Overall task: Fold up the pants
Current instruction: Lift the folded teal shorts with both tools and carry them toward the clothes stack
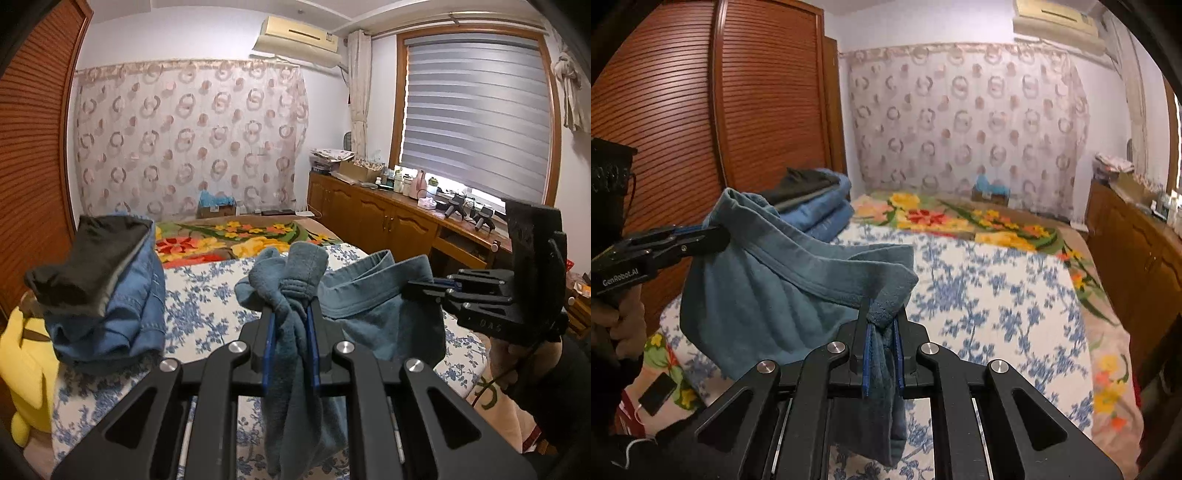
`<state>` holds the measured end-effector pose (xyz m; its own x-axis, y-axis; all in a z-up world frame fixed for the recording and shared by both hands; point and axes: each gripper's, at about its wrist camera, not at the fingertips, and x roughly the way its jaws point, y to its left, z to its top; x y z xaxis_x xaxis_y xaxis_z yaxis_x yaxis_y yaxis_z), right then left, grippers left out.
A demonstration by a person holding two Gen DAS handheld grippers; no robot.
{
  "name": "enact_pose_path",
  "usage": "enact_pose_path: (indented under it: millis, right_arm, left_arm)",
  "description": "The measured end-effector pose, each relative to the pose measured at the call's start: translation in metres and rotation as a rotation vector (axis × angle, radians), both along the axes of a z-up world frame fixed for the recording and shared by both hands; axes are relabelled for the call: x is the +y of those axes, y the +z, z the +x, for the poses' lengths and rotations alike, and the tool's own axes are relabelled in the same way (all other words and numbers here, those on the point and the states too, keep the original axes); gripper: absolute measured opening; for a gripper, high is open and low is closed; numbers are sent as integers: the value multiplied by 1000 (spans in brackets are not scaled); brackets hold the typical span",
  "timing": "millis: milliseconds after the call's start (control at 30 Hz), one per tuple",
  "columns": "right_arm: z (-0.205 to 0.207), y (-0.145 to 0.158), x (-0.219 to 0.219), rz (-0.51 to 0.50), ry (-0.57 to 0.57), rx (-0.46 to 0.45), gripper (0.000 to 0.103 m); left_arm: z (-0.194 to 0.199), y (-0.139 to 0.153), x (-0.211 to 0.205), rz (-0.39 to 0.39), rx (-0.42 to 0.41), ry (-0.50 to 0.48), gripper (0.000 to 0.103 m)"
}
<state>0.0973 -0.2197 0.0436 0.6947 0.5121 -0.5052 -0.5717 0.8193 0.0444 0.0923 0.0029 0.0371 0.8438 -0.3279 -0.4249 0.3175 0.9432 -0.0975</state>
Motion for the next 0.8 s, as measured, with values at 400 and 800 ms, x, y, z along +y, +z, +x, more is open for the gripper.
enact_pose_path:
  millis: [400, 800]
  right_arm:
    - [8, 22, 17, -8, 31, -48, 7]
    - [30, 34, 56, -35, 89, -62, 7]
  left_arm:
    - [-7, 21, 16, 16, -43, 30, 12]
    - [1, 24, 55, -3, -39, 96, 12]
